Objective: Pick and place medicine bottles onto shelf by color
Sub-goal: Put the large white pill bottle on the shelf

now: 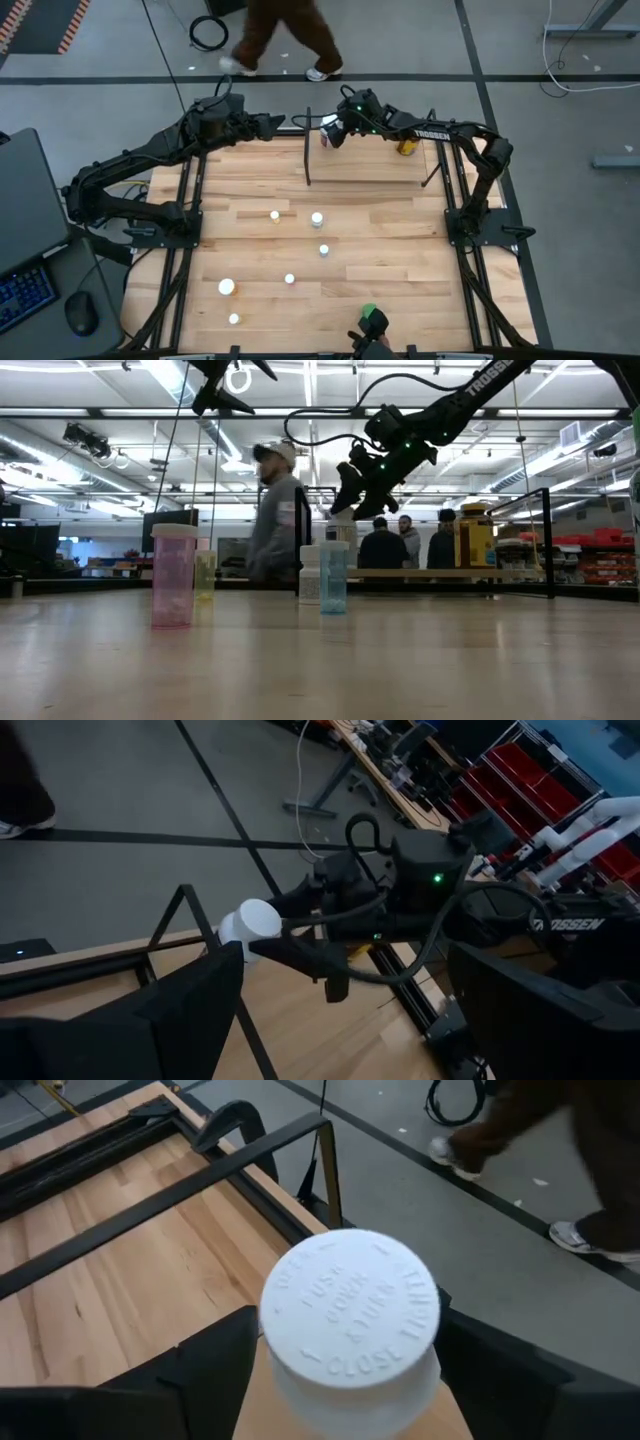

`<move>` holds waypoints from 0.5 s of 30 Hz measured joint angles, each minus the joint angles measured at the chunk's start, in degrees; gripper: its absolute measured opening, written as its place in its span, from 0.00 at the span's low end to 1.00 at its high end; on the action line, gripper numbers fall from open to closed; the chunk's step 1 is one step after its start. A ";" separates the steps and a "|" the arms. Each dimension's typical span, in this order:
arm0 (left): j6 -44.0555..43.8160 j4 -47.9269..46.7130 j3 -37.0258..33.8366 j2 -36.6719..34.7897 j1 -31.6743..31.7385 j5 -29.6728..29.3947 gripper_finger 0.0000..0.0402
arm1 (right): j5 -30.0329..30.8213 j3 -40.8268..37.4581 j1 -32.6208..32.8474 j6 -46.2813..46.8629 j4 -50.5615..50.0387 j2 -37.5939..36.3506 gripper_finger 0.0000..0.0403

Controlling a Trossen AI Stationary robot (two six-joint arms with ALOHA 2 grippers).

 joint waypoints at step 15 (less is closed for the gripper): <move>0.31 0.00 0.00 -0.02 0.00 2.39 0.88 | 1.67 0.02 2.71 -0.42 0.49 -0.05 0.80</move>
